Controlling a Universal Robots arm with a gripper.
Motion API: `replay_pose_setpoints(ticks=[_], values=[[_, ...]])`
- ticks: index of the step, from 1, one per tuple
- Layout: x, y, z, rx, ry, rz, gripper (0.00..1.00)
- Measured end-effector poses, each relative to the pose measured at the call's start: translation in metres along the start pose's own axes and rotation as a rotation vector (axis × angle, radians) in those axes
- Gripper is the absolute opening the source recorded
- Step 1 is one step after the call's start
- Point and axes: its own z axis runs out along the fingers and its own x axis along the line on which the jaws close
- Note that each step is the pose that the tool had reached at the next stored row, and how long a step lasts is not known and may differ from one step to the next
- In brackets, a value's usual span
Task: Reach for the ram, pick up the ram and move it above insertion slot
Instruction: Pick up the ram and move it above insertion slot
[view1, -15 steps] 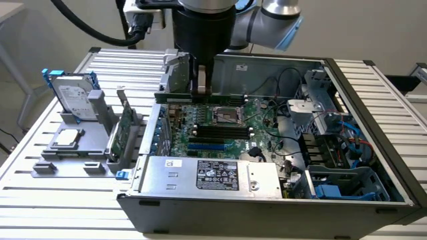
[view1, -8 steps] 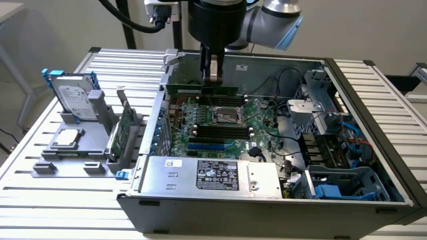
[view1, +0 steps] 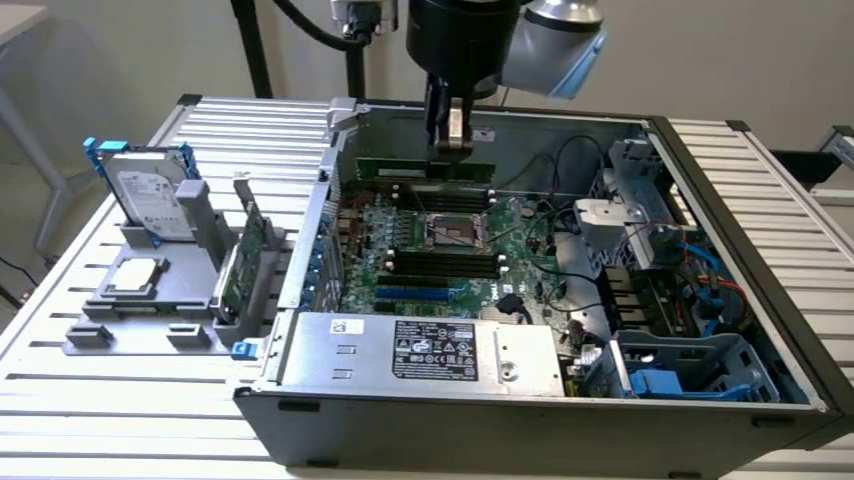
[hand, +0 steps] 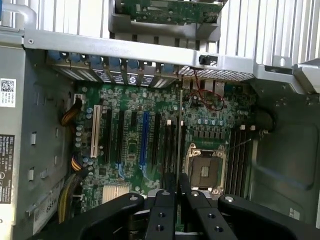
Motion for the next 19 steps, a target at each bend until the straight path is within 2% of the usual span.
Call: replay_pose_setpoints(ticks=[2, 5, 6, 7, 11, 19], values=[[-0.002, -0.0069, 0.0005, -0.0004, 0.0095, 0.000, 0.14], [-0.004, -0.0136, 0.0010, -0.0015, 0.0323, 0.003, 0.14], [-0.004, -0.0155, 0.0012, -0.0017, 0.0382, 0.005, 0.14], [-0.005, -0.0173, 0.0015, -0.0016, 0.0415, 0.007, 0.14], [-0.009, -0.0238, 0.0022, -0.0007, 0.0459, 0.015, 0.14], [-0.010, -0.0252, 0.0024, -0.0001, 0.0460, 0.018, 0.14]])
